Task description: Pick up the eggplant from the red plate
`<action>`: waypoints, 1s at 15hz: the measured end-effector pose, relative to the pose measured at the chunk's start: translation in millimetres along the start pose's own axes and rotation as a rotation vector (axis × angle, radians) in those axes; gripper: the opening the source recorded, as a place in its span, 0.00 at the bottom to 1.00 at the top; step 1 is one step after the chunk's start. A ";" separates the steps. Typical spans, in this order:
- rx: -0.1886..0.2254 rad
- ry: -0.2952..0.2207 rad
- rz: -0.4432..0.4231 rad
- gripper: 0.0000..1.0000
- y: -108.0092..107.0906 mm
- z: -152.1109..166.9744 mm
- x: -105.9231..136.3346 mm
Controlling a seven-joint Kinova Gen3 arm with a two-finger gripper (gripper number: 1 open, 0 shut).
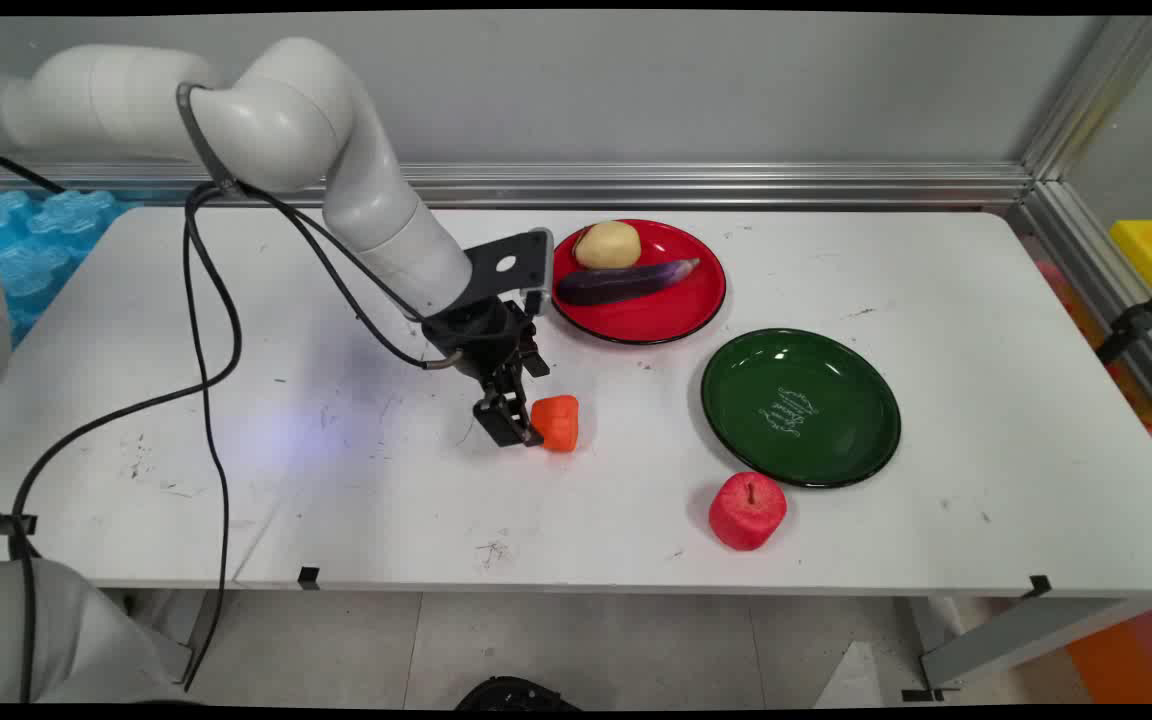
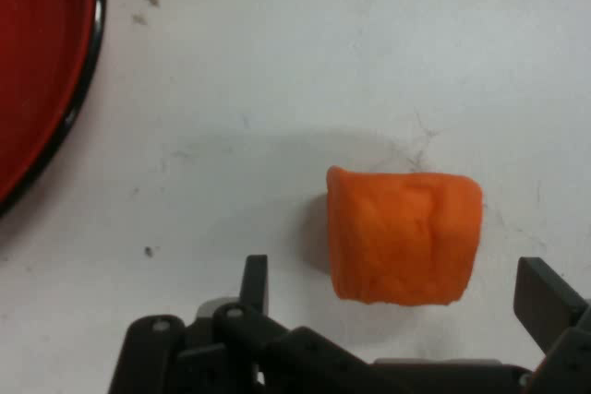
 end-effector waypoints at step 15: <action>0.050 -0.033 -0.074 1.00 -71.8 -41.4 51.0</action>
